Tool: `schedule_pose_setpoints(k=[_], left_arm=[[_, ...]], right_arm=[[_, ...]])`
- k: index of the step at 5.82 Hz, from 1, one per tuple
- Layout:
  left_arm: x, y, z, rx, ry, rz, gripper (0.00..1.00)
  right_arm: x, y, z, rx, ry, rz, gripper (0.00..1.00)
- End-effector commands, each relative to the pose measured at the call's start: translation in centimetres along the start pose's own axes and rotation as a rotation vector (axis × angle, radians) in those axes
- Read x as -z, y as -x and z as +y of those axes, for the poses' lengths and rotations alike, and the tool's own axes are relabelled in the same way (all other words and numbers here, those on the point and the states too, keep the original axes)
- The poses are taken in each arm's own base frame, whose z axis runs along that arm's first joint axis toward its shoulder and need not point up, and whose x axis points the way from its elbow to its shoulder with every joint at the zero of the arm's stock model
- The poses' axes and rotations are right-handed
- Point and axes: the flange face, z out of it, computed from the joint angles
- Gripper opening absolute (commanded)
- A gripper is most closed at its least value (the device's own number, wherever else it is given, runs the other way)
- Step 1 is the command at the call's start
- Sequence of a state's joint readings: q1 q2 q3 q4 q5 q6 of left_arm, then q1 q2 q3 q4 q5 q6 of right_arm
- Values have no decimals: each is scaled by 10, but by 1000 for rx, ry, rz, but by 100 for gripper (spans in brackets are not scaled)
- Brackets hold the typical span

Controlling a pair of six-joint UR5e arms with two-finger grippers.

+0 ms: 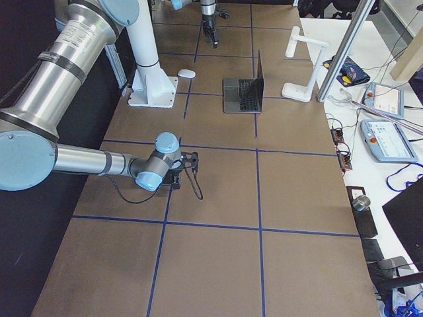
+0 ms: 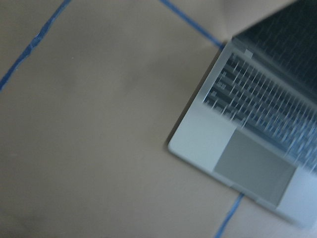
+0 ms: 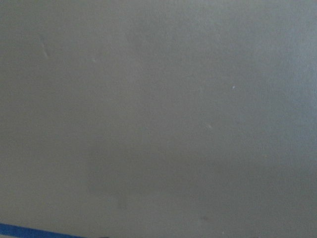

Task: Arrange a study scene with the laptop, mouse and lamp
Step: 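Move the left gripper toward the white mouse while the right arm reaches the black pad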

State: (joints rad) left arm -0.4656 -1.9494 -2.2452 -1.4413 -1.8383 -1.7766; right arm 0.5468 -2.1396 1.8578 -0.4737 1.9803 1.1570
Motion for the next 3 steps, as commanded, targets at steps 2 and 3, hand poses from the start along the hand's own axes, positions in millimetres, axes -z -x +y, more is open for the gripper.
schedule_pose_setpoints(k=[2,3], left_arm=[[-12,6,22,-55,5,-15,100],[-13,6,22,-55,6,-18,100]], right_arm=[[-15,5,25,-76,67,24,91],[-15,-1,28,-89,78,34,88]])
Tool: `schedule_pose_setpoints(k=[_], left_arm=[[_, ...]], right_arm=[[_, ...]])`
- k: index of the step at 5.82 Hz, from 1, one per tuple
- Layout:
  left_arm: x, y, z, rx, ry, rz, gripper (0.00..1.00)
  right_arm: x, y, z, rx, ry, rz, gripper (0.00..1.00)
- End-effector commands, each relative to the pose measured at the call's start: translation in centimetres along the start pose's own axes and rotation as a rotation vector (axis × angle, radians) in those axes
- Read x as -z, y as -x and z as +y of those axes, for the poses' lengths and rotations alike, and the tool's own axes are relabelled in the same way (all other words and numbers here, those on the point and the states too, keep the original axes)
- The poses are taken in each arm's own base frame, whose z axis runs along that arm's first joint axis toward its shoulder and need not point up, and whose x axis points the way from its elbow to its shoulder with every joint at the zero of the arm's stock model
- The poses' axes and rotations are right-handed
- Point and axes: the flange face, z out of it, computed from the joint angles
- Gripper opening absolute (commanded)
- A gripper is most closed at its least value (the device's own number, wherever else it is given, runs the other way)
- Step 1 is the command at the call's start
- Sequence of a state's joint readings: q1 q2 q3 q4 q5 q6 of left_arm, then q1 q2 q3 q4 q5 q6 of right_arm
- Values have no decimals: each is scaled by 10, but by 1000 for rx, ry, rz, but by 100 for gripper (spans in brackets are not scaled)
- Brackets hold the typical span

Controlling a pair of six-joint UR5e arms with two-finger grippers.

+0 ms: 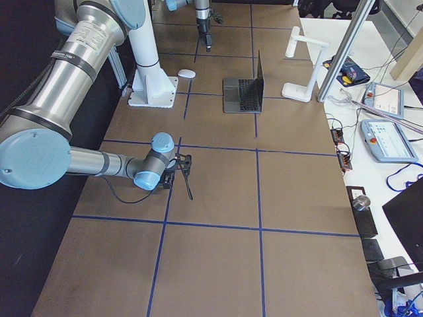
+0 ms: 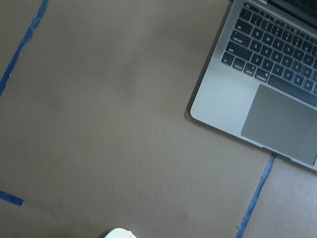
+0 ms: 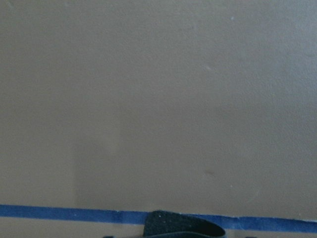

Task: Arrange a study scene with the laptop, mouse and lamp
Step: 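Move the left gripper toward the white mouse while the right arm reaches the black pad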

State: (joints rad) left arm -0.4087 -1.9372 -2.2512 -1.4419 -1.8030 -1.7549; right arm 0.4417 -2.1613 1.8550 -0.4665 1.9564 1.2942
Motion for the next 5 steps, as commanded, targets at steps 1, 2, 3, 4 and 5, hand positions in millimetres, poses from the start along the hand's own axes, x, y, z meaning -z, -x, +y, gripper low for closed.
schedule_pose_setpoints(k=[1,2,3,4,5], left_arm=[[-2,1,2,-2,-2,-4,100],[-3,1,2,-3,-1,-6,100],[-2,1,2,-3,1,-5,100],[-1,1,2,-3,0,-3,100],[-1,1,2,-3,0,-3,100]], right_arm=[[-1,-6,5,-21,19,12,83],[-7,-12,5,-24,29,24,82],[-8,-11,5,-24,31,22,81],[-12,-11,6,-21,37,25,75],[-13,-8,5,-46,36,21,41]])
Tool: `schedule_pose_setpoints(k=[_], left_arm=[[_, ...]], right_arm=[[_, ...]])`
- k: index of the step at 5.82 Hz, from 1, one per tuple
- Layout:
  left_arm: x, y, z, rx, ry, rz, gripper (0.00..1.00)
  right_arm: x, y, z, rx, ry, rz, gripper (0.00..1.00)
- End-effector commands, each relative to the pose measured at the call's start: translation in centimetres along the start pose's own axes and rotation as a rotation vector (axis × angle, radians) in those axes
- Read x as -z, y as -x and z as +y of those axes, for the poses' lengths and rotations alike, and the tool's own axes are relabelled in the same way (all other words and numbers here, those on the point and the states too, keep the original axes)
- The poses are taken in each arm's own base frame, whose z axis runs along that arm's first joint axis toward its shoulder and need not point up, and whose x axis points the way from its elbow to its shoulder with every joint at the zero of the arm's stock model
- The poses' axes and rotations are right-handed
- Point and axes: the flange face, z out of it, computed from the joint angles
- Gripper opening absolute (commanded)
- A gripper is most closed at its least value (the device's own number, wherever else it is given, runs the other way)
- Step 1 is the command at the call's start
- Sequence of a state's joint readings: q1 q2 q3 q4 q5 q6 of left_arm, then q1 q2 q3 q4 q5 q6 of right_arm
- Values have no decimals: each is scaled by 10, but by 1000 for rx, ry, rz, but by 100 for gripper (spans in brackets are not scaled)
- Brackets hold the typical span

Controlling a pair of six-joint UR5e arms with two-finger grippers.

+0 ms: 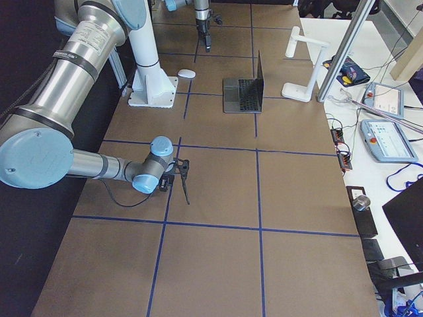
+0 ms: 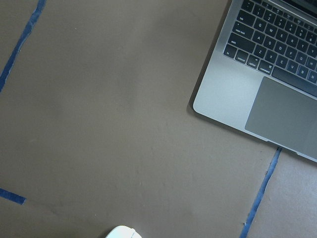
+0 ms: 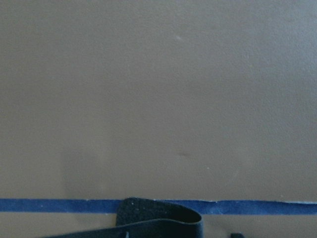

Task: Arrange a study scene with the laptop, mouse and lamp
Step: 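Carry the black mouse pad beside the laptop with the right gripper while left lowers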

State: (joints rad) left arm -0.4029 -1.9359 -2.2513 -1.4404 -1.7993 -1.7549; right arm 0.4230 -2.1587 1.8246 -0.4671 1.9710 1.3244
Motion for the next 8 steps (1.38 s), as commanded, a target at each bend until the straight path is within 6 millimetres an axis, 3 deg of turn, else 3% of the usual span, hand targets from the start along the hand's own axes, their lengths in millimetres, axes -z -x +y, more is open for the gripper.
schedule_pose_setpoints(k=[1,2,4,5,7,8], left_arm=[[0,0,0,0,0,1,100],[1,0,-1,6,-3,1,100],[0,5,-2,15,-4,-6,100],[2,14,-3,15,-6,-13,100],[-19,41,0,-74,5,-90,100],[-33,49,14,-137,29,-122,100]], right_arm=[[-3,3,1,-20,6,-2,1],[4,13,0,-13,-1,-25,0],[28,61,-4,24,-23,-128,0],[30,90,-20,35,-59,-188,0],[26,142,-57,41,-113,-264,0],[28,182,-94,10,-144,-266,0]])
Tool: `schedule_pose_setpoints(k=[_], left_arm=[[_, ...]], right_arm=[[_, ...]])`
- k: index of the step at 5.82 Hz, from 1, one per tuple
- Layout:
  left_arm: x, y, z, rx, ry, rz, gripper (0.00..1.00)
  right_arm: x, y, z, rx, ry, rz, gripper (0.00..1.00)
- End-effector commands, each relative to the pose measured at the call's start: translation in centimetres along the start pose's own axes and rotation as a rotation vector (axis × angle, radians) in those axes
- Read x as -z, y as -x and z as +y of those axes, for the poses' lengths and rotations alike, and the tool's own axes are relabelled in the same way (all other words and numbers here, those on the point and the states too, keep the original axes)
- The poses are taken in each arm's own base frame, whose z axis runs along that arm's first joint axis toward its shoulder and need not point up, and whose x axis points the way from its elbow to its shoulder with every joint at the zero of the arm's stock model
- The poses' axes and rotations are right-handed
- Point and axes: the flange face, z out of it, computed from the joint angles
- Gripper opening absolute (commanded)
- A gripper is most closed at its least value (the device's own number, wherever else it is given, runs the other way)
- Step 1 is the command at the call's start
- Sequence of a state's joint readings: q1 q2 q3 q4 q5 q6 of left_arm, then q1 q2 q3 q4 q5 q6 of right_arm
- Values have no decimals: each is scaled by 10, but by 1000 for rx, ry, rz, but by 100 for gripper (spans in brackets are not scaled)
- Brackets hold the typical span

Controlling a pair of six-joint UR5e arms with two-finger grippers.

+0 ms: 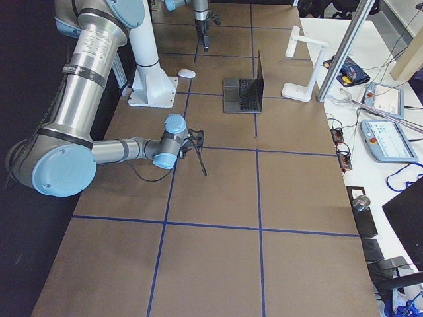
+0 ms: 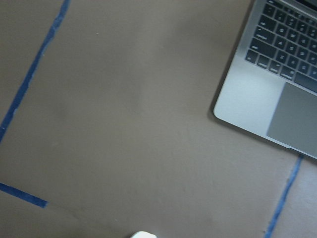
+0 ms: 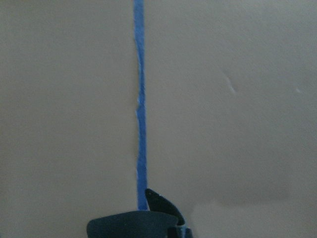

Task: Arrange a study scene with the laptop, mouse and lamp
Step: 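Carry the black mouse pad beside the laptop with the right gripper while left lowers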

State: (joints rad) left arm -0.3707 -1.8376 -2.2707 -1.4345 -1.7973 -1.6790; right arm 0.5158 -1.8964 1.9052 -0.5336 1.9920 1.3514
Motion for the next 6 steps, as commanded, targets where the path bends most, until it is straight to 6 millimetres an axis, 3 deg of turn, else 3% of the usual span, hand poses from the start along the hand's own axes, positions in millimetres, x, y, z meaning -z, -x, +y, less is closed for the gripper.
schedule_pose_setpoints(k=[1,2,3,4,6], left_arm=[[-22,7,27,-89,17,-43,100],[-31,6,45,-126,-21,-44,100],[-54,1,67,-173,-43,-59,100],[-49,-3,68,-214,-44,-38,100],[-49,-2,72,-257,-49,-30,100]], right_arm=[[-16,58,-74,-61,-71,21,0],[-43,79,-131,-86,-111,23,0],[-59,103,-185,-108,-110,-1,0],[-66,118,-220,-125,-124,-6,0],[-57,131,-259,-149,-151,-8,0]])
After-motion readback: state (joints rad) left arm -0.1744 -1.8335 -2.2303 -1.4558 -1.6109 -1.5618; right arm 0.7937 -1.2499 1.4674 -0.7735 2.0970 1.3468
